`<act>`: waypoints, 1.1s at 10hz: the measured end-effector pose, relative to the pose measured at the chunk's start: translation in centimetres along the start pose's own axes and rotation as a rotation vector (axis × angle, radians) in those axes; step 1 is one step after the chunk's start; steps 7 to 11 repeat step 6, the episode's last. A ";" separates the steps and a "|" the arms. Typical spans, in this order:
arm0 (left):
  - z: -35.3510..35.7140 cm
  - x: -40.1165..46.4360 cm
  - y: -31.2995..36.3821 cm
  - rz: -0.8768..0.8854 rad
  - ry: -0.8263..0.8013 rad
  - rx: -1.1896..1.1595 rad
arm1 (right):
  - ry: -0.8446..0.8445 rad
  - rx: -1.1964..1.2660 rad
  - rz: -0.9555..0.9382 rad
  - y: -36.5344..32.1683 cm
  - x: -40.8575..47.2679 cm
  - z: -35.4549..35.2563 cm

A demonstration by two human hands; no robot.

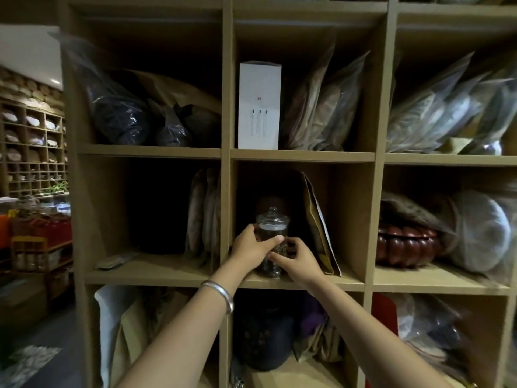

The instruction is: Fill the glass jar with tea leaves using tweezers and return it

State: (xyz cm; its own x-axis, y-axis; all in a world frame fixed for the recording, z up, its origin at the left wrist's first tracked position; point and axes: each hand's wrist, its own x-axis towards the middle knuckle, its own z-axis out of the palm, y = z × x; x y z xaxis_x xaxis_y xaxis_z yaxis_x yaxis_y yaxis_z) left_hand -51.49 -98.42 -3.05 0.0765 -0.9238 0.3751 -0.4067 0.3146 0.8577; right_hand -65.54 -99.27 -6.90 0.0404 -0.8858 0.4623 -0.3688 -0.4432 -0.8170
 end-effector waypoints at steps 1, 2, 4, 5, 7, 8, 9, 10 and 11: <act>-0.2 -0.5 -0.4 0.005 0.000 0.135 | -0.008 -0.130 0.031 -0.4 -0.5 -0.2; -0.7 -1.3 -0.8 0.045 -0.020 0.304 | -0.023 -0.309 0.029 -1.1 -1.7 -0.5; -2.8 -2.5 -0.7 0.132 -0.141 0.531 | -0.113 -0.708 -0.022 -3.6 -4.0 -2.5; -3.9 -4.2 0.4 0.143 -0.174 0.627 | -0.184 -0.800 -0.093 -5.3 -5.7 -3.6; -4.8 -6.7 2.3 0.173 -0.221 0.698 | -0.231 -0.910 -0.153 -7.1 -7.7 -4.7; -4.8 -6.7 2.3 0.173 -0.221 0.698 | -0.231 -0.910 -0.153 -7.1 -7.7 -4.7; -4.8 -6.7 2.3 0.173 -0.221 0.698 | -0.231 -0.910 -0.153 -7.1 -7.7 -4.7; -4.8 -6.7 2.3 0.173 -0.221 0.698 | -0.231 -0.910 -0.153 -7.1 -7.7 -4.7; -4.8 -6.7 2.3 0.173 -0.221 0.698 | -0.231 -0.910 -0.153 -7.1 -7.7 -4.7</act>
